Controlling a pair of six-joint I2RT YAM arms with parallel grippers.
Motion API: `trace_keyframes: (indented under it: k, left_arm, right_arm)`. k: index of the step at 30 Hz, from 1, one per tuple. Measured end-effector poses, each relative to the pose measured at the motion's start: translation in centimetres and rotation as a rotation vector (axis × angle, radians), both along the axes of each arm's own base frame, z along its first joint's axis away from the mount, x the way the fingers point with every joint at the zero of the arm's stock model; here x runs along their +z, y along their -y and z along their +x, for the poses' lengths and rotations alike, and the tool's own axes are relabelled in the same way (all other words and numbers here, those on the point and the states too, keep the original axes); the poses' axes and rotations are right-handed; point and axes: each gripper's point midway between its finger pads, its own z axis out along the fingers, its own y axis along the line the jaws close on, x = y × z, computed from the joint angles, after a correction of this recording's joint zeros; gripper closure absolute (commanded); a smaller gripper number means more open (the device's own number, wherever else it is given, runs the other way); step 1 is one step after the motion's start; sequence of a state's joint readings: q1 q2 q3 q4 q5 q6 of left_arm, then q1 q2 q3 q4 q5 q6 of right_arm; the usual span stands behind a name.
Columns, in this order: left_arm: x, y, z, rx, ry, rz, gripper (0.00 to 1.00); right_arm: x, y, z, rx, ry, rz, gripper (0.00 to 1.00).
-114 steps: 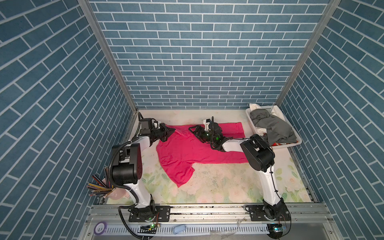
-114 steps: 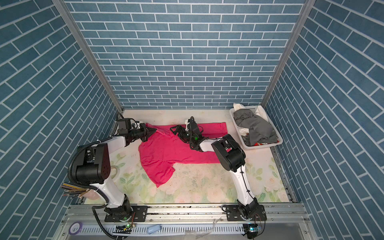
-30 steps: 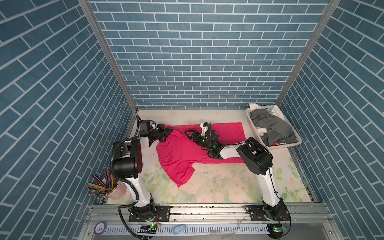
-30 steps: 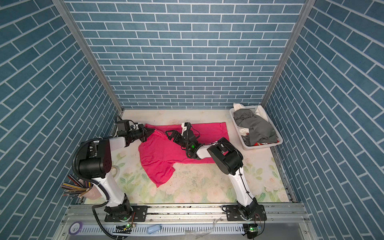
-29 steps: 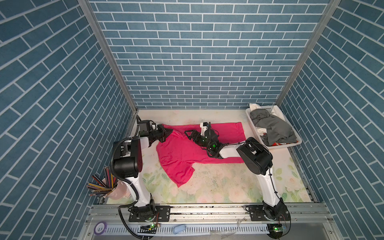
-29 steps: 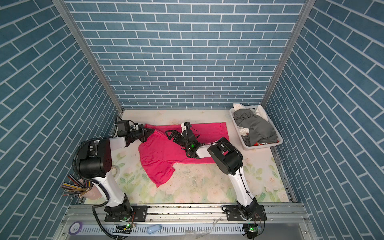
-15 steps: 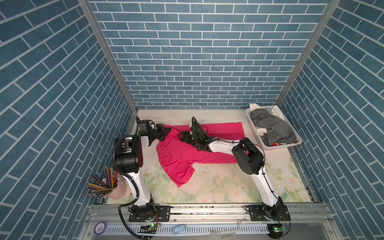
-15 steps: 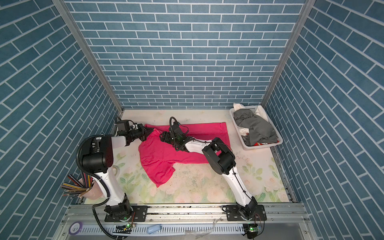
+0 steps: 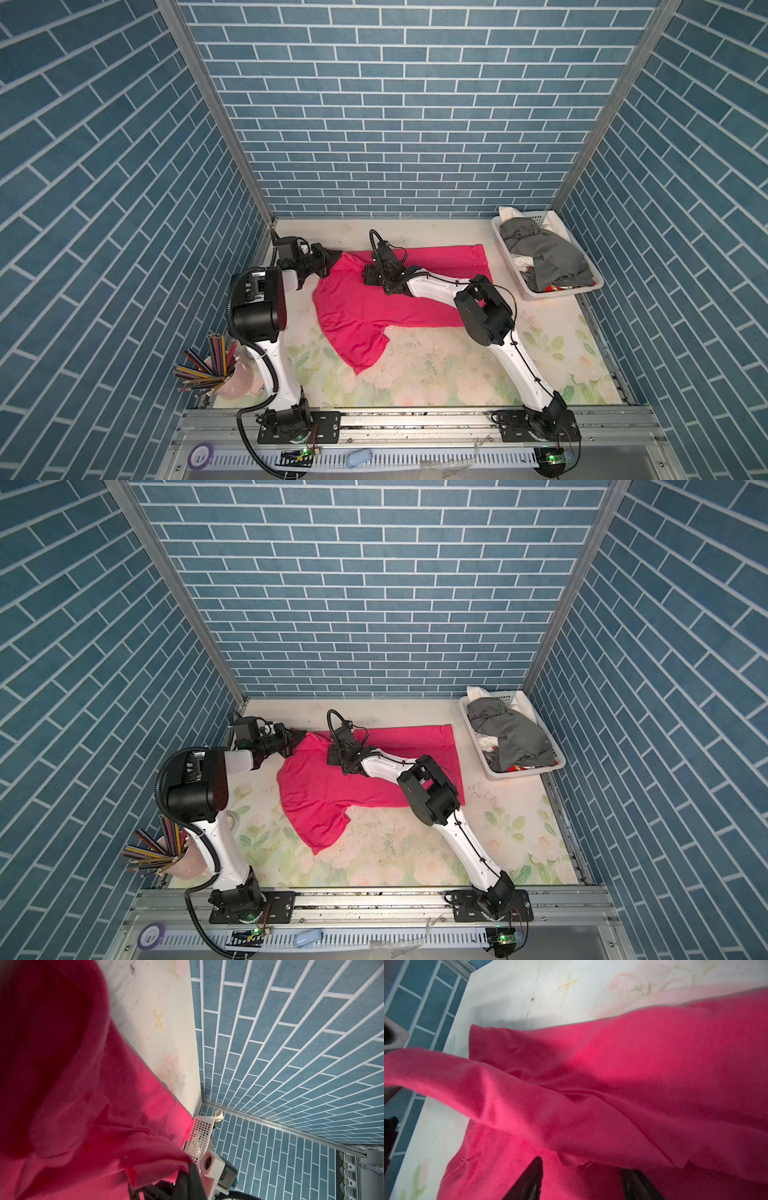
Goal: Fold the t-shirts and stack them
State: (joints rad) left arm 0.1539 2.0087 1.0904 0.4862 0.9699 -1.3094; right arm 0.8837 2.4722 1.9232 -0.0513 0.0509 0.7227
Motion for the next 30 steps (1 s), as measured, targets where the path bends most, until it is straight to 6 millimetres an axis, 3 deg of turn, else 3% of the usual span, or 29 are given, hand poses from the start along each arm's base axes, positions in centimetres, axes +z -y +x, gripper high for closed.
trace_keyframes:
  k: [14, 19, 25, 30]
  left_arm:
    - [0.1, 0.0, 0.0, 0.001, 0.003, -0.002, 1.0]
    - [0.0, 0.0, 0.0, 0.001, 0.002, -0.002, 1.0]
    - [-0.7, 0.1, -0.6, 0.0, -0.013, -0.004, 1.0]
    - [-1.6, 0.2, -1.4, -0.001, -0.043, -0.003, 0.98]
  right_arm:
    - [-0.8, -0.3, 1.2, -0.026, 0.043, -0.058, 0.76]
    - [-1.1, -0.5, 1.2, -0.028, 0.053, -0.075, 0.98]
    - [-1.1, -0.4, 1.1, -0.031, 0.059, -0.073, 1.0]
    - [-1.0, 0.8, -0.5, -0.012, 0.035, -0.09, 1.0]
